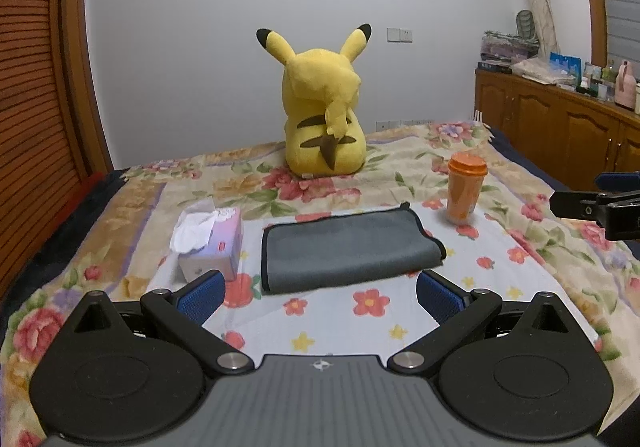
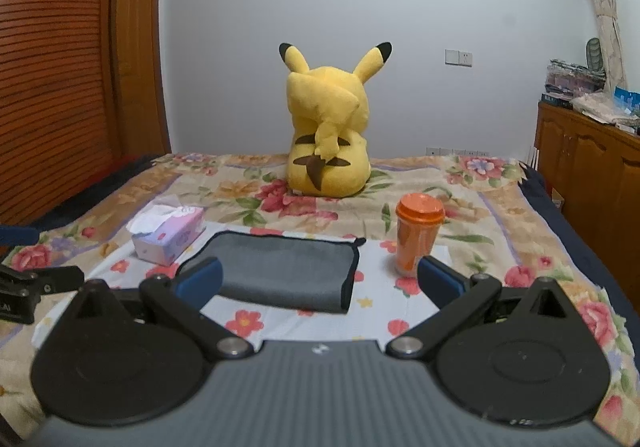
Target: Fold towel
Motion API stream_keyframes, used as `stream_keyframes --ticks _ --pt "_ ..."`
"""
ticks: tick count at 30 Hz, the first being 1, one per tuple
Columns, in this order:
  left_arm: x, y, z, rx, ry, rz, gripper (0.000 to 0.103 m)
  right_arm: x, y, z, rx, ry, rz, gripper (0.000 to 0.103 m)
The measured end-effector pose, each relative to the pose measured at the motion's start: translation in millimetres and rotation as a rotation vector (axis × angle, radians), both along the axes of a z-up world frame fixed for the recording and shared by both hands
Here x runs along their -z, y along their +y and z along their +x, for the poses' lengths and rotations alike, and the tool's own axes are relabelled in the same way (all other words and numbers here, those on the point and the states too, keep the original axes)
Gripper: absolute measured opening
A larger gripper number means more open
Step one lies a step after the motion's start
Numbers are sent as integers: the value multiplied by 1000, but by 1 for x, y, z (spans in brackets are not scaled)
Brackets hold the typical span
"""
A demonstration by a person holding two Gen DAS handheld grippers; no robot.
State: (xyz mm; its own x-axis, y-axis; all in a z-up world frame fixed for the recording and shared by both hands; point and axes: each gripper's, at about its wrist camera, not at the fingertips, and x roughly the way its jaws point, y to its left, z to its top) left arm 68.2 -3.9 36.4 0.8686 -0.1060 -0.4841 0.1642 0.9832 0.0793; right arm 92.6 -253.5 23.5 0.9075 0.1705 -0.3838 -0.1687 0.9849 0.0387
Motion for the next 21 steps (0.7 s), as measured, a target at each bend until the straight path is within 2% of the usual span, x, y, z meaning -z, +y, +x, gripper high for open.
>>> stream_keyframes --ticks 10,21 --pt "17 -1 -18 0 27 -22 103 15 4 -19 3 22 9 103" --pt "47 -5 -32 -24 66 -51 103 47 12 -35 -3 55 2 103"
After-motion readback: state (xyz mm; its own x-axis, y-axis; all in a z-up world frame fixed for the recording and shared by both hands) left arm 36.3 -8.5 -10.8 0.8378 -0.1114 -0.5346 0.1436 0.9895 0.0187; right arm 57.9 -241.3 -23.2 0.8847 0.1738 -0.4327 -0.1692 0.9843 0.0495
